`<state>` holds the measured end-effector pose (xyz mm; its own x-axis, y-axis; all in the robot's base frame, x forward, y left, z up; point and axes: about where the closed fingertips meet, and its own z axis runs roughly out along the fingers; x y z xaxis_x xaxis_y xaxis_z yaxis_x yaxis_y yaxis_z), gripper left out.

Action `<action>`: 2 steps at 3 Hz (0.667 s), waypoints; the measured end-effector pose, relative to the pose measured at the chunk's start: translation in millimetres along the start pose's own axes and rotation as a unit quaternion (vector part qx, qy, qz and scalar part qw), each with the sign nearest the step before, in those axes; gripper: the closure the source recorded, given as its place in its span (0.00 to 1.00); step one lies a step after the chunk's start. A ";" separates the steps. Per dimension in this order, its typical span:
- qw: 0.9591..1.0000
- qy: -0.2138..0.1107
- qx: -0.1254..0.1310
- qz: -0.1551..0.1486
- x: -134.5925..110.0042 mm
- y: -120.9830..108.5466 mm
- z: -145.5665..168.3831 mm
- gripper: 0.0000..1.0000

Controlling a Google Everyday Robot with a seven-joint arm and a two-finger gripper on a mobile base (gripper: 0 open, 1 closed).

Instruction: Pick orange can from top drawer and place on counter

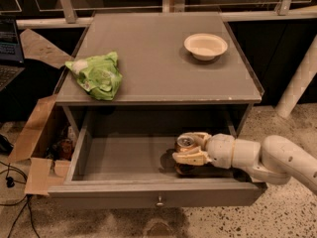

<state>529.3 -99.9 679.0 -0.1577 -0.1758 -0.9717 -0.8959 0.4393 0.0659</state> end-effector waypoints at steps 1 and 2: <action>0.998 -0.055 -0.033 0.021 -25.5 3.5 -10.7 1.00; 0.991 -0.115 -0.059 0.018 -63.4 8.0 -25.8 1.00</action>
Offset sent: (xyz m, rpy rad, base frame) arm -0.0141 -0.0211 0.1183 0.3772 -0.1145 0.1364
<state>521.4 -107.9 747.0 -0.1042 0.0494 -0.9933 -0.9358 0.3333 0.1147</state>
